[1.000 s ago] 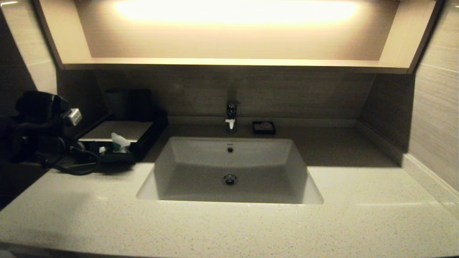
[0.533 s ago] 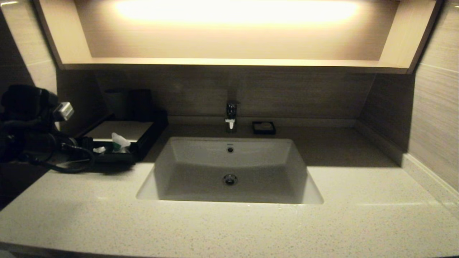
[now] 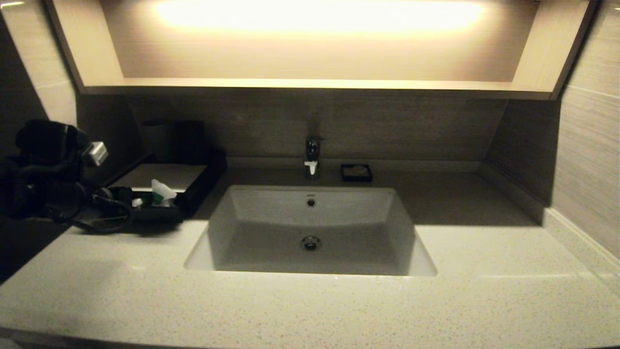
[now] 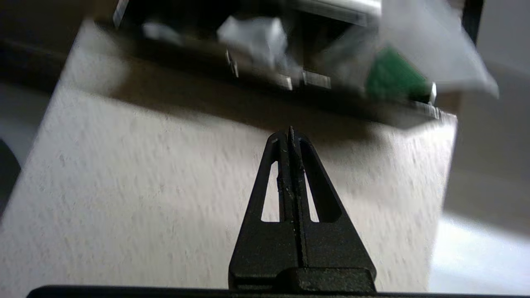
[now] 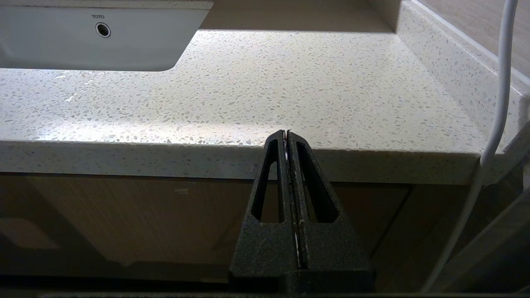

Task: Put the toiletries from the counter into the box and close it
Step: Close the drawer

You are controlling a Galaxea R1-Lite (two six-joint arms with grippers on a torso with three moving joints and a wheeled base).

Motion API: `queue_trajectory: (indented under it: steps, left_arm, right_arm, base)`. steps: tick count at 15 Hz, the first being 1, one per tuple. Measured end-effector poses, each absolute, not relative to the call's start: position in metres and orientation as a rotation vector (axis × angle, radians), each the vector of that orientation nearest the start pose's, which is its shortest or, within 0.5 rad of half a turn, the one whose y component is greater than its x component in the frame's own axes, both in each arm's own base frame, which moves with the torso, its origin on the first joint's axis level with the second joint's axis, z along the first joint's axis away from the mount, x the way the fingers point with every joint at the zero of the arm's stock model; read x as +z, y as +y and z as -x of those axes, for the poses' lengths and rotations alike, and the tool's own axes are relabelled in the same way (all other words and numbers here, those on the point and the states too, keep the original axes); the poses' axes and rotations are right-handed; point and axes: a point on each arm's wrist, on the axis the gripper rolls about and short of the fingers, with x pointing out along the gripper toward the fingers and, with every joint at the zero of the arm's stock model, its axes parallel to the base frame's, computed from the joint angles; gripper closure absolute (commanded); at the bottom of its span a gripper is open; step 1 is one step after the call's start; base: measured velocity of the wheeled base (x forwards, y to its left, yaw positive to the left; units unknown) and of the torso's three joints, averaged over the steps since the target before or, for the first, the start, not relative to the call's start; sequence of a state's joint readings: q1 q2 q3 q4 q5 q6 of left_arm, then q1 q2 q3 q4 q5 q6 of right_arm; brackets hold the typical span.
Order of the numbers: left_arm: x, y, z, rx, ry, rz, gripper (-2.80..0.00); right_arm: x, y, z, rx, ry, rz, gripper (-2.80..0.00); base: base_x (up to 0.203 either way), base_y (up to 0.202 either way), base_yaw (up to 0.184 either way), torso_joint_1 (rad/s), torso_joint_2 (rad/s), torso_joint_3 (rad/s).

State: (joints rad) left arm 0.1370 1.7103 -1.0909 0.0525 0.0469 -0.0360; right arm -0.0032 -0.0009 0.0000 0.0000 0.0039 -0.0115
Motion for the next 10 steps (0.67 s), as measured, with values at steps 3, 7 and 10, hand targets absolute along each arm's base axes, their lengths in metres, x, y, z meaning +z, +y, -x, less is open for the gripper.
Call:
queue_trajectory:
  steps: [3,7,10]
  left_arm:
    - [0.189,0.044,-0.31,0.181,0.677,0.041,0.0]
    - [0.187,0.051,-0.329,0.191,0.626,0.047,0.0]
    - [0.184,0.053,-0.341,0.193,0.624,0.053,0.0]
  right_arm:
    - [0.075,0.0,0.023,0.001,-0.001,0.011,0.0]
    - [0.075,0.0,0.023,0.001,-0.001,0.012,0.0]
    - [0.075,0.0,0.023,0.001,-0.001,0.011,0.0]
  base:
    - [0.0,0.0,0.0,0.0,0.0,0.0]
    - [0.0,0.0,0.0,0.0,0.0,0.0]
    - [0.0,0.0,0.0,0.0,0.0,0.0]
